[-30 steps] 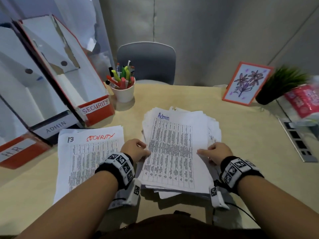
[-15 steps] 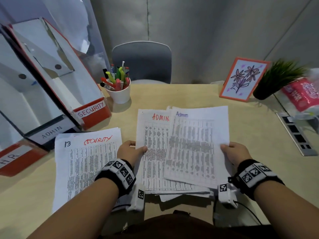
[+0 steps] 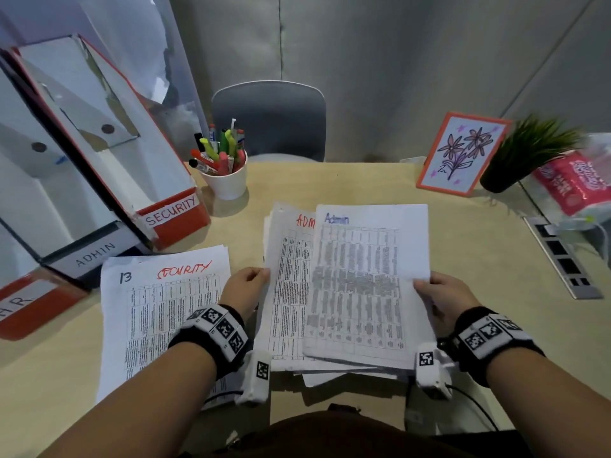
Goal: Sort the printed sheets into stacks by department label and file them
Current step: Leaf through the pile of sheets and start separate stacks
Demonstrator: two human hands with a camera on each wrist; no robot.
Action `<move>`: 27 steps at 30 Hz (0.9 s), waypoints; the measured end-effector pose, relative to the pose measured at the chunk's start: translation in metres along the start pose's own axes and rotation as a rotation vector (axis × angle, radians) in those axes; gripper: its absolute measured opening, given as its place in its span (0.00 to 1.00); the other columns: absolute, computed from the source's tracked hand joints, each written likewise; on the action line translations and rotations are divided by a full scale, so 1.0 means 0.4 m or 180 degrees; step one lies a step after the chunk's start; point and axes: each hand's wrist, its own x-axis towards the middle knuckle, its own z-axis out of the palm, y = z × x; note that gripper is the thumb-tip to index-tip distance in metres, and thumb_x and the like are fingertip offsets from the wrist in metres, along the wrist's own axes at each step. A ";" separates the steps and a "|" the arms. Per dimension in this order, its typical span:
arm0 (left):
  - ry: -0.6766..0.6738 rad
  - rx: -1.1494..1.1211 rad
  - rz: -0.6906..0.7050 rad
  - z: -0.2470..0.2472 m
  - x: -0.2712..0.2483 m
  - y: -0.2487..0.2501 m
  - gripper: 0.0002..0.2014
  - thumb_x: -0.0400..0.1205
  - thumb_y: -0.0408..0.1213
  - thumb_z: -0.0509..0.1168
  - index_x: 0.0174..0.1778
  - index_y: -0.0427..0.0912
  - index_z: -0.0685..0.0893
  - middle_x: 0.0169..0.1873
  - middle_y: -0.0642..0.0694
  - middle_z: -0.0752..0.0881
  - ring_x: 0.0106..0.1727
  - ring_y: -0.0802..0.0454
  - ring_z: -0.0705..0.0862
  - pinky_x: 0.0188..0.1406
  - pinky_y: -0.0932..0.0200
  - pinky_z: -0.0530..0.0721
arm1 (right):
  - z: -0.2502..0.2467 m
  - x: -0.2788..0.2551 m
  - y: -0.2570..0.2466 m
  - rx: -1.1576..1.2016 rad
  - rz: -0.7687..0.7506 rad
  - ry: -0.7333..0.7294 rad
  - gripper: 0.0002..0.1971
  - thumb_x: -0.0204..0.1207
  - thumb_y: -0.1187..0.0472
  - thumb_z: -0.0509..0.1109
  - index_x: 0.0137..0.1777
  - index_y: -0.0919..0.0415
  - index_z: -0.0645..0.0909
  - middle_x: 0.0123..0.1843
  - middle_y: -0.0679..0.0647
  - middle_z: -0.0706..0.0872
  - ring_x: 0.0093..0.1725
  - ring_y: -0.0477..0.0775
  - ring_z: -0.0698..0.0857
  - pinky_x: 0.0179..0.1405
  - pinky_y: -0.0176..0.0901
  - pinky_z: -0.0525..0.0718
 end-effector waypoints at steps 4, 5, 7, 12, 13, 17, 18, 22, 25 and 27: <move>-0.0378 -0.0127 -0.0313 -0.004 -0.005 0.023 0.29 0.81 0.58 0.62 0.67 0.37 0.81 0.69 0.33 0.79 0.68 0.34 0.78 0.73 0.40 0.72 | 0.063 -0.025 -0.014 -0.0780 -0.0208 -0.0508 0.10 0.74 0.79 0.66 0.39 0.65 0.82 0.32 0.55 0.84 0.27 0.50 0.83 0.22 0.33 0.79; -0.0462 -0.0048 -0.0282 -0.004 -0.001 0.024 0.31 0.80 0.59 0.63 0.68 0.37 0.80 0.69 0.35 0.79 0.69 0.36 0.78 0.72 0.44 0.73 | 0.076 -0.026 -0.014 -0.1047 -0.0267 -0.0588 0.11 0.72 0.80 0.66 0.36 0.65 0.82 0.31 0.55 0.83 0.28 0.50 0.81 0.22 0.32 0.78; -0.0616 0.0228 -0.0219 -0.003 0.001 0.027 0.31 0.80 0.59 0.63 0.68 0.36 0.80 0.69 0.40 0.80 0.68 0.41 0.78 0.66 0.52 0.73 | 0.098 -0.024 -0.008 -0.1426 -0.0377 -0.0677 0.09 0.70 0.80 0.66 0.34 0.67 0.81 0.28 0.54 0.80 0.26 0.48 0.78 0.23 0.31 0.76; -0.0670 0.0203 -0.0085 0.004 0.006 0.024 0.17 0.79 0.48 0.70 0.54 0.38 0.87 0.53 0.46 0.88 0.53 0.51 0.84 0.55 0.58 0.76 | 0.123 -0.015 0.009 -0.1565 -0.0480 -0.0705 0.02 0.68 0.77 0.67 0.37 0.74 0.82 0.25 0.53 0.78 0.29 0.51 0.74 0.32 0.39 0.73; -0.0676 0.0119 -0.0091 0.006 0.007 0.021 0.11 0.79 0.43 0.71 0.51 0.40 0.87 0.51 0.47 0.89 0.50 0.53 0.85 0.53 0.59 0.77 | 0.124 -0.015 0.011 -0.1562 -0.0471 -0.0716 0.06 0.69 0.77 0.68 0.35 0.69 0.84 0.23 0.49 0.79 0.28 0.49 0.75 0.30 0.38 0.74; -0.0759 -0.0062 -0.0293 0.002 0.012 0.015 0.11 0.76 0.27 0.72 0.54 0.39 0.89 0.46 0.45 0.90 0.45 0.51 0.86 0.41 0.64 0.79 | 0.125 -0.010 0.018 -0.1517 -0.0522 -0.0708 0.12 0.66 0.77 0.72 0.29 0.59 0.82 0.24 0.50 0.79 0.29 0.51 0.76 0.33 0.42 0.76; -0.0756 -0.0030 -0.0286 -0.001 0.008 0.017 0.11 0.76 0.26 0.71 0.54 0.39 0.89 0.46 0.45 0.89 0.46 0.51 0.85 0.43 0.63 0.78 | 0.125 -0.011 0.023 -0.1411 -0.0545 -0.0626 0.12 0.65 0.78 0.72 0.31 0.59 0.80 0.25 0.52 0.77 0.30 0.52 0.76 0.32 0.42 0.77; -0.0752 0.0048 -0.0317 -0.004 -0.004 0.017 0.16 0.80 0.22 0.61 0.44 0.44 0.91 0.46 0.49 0.88 0.46 0.53 0.83 0.43 0.62 0.82 | 0.121 -0.027 0.019 -0.0521 -0.0358 -0.0655 0.16 0.69 0.85 0.65 0.43 0.63 0.78 0.26 0.52 0.80 0.22 0.46 0.79 0.22 0.37 0.75; -0.0837 -0.0275 -0.0518 -0.006 -0.006 0.008 0.23 0.79 0.16 0.54 0.40 0.40 0.93 0.48 0.45 0.89 0.44 0.39 0.88 0.41 0.55 0.88 | 0.098 -0.015 0.003 -0.0574 -0.0353 -0.0915 0.14 0.74 0.81 0.63 0.50 0.67 0.84 0.31 0.53 0.85 0.22 0.44 0.82 0.22 0.36 0.77; -0.0904 -0.0238 -0.0469 -0.008 -0.009 0.009 0.22 0.78 0.16 0.58 0.37 0.41 0.94 0.47 0.43 0.91 0.49 0.32 0.86 0.52 0.41 0.86 | 0.089 -0.022 -0.009 -0.0909 -0.0626 -0.1049 0.13 0.73 0.82 0.64 0.47 0.69 0.86 0.38 0.50 0.88 0.30 0.39 0.86 0.30 0.27 0.80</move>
